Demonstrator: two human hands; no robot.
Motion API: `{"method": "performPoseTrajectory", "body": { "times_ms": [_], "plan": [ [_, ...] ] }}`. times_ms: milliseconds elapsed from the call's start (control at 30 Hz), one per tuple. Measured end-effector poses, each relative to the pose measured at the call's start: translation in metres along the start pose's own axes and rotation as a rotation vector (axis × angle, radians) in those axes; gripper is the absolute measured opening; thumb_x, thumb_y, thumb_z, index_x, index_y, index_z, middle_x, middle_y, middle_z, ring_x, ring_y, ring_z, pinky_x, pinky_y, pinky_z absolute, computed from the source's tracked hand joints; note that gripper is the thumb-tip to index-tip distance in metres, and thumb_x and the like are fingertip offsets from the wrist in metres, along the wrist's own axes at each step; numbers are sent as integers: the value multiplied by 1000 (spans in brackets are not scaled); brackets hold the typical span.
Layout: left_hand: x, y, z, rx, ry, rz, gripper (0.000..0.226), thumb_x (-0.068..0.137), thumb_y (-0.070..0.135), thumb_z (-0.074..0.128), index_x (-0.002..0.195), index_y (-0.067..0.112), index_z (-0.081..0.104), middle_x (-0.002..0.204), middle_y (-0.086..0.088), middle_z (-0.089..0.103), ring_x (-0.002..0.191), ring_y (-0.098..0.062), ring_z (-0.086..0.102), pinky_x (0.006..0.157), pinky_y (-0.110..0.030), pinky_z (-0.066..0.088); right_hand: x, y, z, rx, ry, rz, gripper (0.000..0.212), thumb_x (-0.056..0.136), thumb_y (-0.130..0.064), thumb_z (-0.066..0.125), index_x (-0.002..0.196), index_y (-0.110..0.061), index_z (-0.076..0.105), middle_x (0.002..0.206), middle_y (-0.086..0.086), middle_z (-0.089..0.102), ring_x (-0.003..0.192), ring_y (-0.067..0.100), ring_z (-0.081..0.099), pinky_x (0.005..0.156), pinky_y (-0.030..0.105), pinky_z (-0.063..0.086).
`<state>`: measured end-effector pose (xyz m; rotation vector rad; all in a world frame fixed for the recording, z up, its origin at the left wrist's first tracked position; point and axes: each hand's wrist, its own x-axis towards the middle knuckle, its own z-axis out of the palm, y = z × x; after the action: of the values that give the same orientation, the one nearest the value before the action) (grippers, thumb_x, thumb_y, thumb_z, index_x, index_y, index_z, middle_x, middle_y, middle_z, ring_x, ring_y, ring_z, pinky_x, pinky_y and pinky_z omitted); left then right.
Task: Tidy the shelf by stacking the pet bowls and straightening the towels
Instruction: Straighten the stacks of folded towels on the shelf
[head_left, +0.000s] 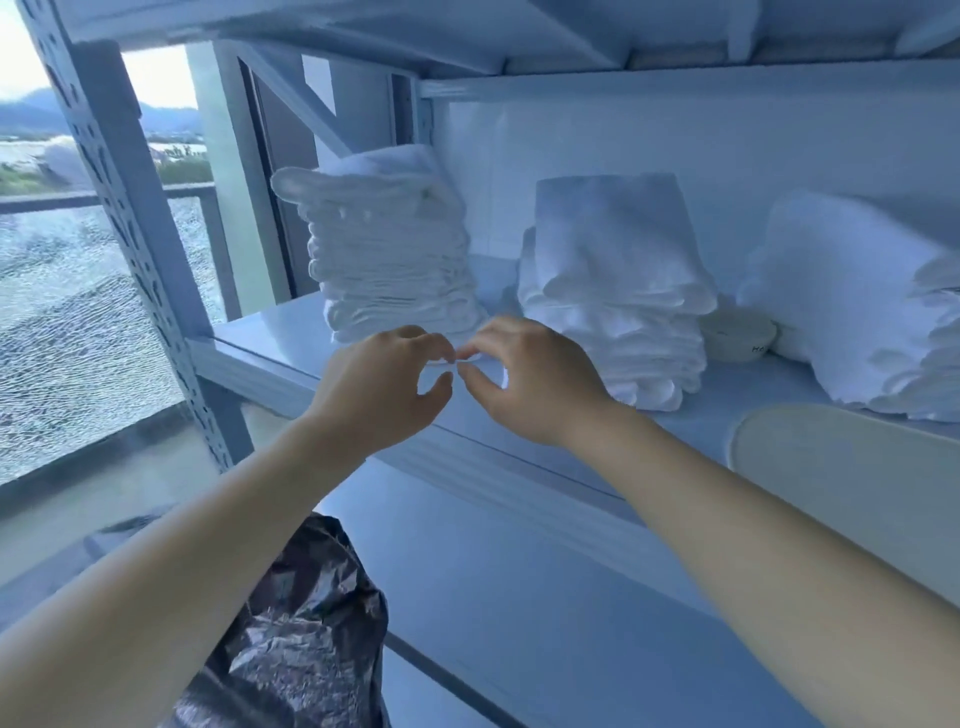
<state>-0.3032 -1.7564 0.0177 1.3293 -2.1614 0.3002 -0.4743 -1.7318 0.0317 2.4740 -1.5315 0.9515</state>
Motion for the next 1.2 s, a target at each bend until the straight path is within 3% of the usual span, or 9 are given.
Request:
{"method": "performPoseTrajectory", "body": {
  "times_ms": [67,167,400,567,800,900,1000,1133,1200],
  "plan": [
    [6,-12,9,33,6,16,27,85,37,53,110,32,60,107,12,64,88,-16,60,54,-23,28,15,-1,9,-18,-13,-10,22,89,-33,52,104,-26,64,107,-7,61,100,16,55,74,28,43],
    [14,-34,17,85,6,50,30,86,36,53,114,29,58,110,10,61,100,-19,58,63,-25,33,36,1,23,-53,-24,-21,23,89,-31,52,107,-23,63,110,-4,59,104,18,53,74,27,37],
    [43,-74,25,172,51,39,28,86,33,56,112,24,60,112,4,58,102,-22,56,69,-29,38,75,17,45,-147,-34,-4,29,90,-29,53,116,-19,59,119,-2,54,112,20,47,82,30,38],
    [73,-82,36,217,-29,51,44,86,34,54,128,23,46,127,2,45,116,-20,47,88,-35,41,96,27,61,-225,-103,31,41,89,-28,54,128,-19,48,130,1,42,120,22,39,88,36,44],
    [82,-91,49,269,-49,31,53,85,28,61,134,25,40,129,3,43,118,-22,42,89,-38,42,118,28,73,-268,-61,4,45,85,-21,58,128,-20,46,137,5,34,125,27,35,83,41,44],
    [85,-93,50,228,-24,-10,45,86,26,59,130,26,47,126,6,50,117,-19,44,83,-35,44,124,31,80,-310,-44,38,43,84,-22,61,124,-19,47,138,5,31,122,27,36,80,40,44],
    [80,-92,55,212,40,-58,41,84,15,57,125,22,53,123,5,53,115,-18,47,67,-32,47,127,38,85,-288,10,109,45,82,-16,62,124,-21,46,139,6,29,115,29,41,78,39,46],
    [73,-94,60,235,92,-15,59,73,0,65,128,17,52,125,3,56,114,-19,52,55,-28,45,130,41,90,-244,23,104,51,80,-7,60,127,-21,47,143,9,26,113,33,41,78,40,48],
    [72,-94,57,278,106,17,64,61,2,78,120,17,60,115,3,63,104,-18,59,48,-23,45,131,40,95,-223,31,100,52,79,-5,59,127,-20,47,145,10,24,115,33,39,82,42,50]
  ]
}}
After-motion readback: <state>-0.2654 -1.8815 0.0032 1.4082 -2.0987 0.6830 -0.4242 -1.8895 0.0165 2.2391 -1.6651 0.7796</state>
